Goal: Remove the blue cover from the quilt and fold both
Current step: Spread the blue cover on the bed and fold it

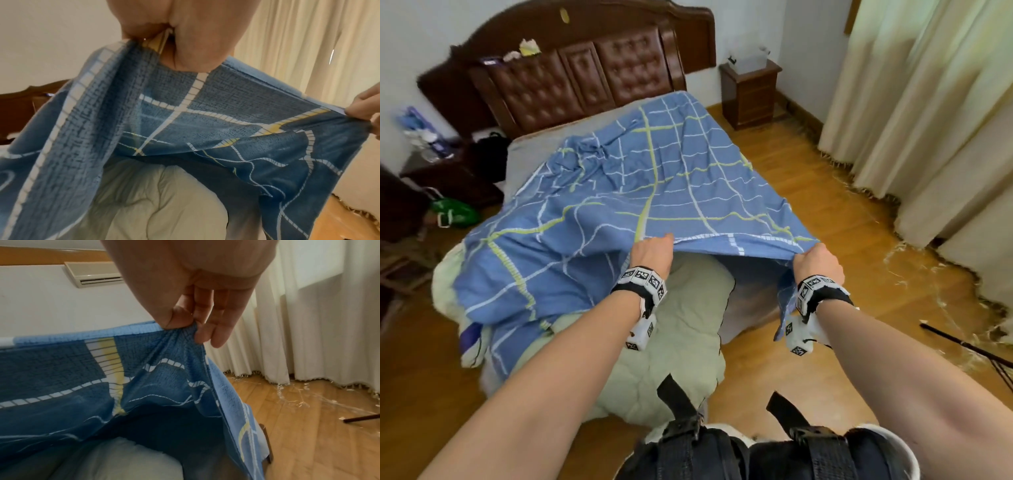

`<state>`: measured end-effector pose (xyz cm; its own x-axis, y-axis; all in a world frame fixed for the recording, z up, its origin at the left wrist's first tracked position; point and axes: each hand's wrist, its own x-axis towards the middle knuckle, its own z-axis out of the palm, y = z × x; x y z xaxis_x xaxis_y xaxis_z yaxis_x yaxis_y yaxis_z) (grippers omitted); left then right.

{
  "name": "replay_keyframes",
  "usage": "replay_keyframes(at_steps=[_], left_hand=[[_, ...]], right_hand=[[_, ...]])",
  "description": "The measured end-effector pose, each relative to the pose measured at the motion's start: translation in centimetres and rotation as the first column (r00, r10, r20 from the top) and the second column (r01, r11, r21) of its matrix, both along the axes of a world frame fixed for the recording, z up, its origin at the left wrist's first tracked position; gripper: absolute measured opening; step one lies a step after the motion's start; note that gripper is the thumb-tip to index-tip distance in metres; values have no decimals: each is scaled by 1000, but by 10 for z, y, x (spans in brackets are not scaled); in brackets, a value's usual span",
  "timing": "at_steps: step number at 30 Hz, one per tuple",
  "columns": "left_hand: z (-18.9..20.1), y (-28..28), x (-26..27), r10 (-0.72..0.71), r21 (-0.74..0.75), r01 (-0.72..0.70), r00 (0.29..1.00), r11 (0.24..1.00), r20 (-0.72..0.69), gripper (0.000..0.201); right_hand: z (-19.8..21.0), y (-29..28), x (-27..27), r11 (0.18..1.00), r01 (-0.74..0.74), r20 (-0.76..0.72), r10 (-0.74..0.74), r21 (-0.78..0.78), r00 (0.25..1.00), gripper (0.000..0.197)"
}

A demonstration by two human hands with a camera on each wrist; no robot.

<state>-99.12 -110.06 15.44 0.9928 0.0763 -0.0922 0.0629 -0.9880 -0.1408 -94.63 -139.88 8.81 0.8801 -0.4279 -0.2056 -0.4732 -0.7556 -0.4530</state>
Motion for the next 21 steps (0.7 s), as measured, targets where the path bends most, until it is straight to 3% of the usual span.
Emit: replay_keyframes(at_steps=[3,5,8,9,10,13,14,17,21], left_hand=[[9,11,-23,37,-70,-37,999,997,7,47],[15,17,-33,49,-103,-48,999,993,6,54],[22,15,-41,11,-137,-10,1000,990,13,66],[24,12,-43,-15,-155,17,1000,988,13,68],[25,11,-45,-51,-178,52,999,983,10,69],[25,21,-48,-105,-236,111,994,965,35,75],[24,32,-47,-102,-252,112,993,961,54,77],[16,70,-45,-95,-297,112,993,948,72,72],[-8,120,-45,-192,-303,216,976,928,105,67]], right_hand=[[1,26,-11,974,-106,151,76,200,986,22],[2,57,-22,896,-353,277,280,269,919,36],[8,115,-40,588,-787,376,697,188,611,61],[12,133,-44,511,-850,364,773,128,520,63],[15,148,-45,489,-869,357,800,79,483,58],[22,178,-40,604,-797,402,731,-3,552,23],[22,183,-37,633,-772,404,722,-59,561,21],[19,200,-35,644,-735,423,739,-215,524,28],[15,240,-52,683,-680,440,714,-268,544,40]])
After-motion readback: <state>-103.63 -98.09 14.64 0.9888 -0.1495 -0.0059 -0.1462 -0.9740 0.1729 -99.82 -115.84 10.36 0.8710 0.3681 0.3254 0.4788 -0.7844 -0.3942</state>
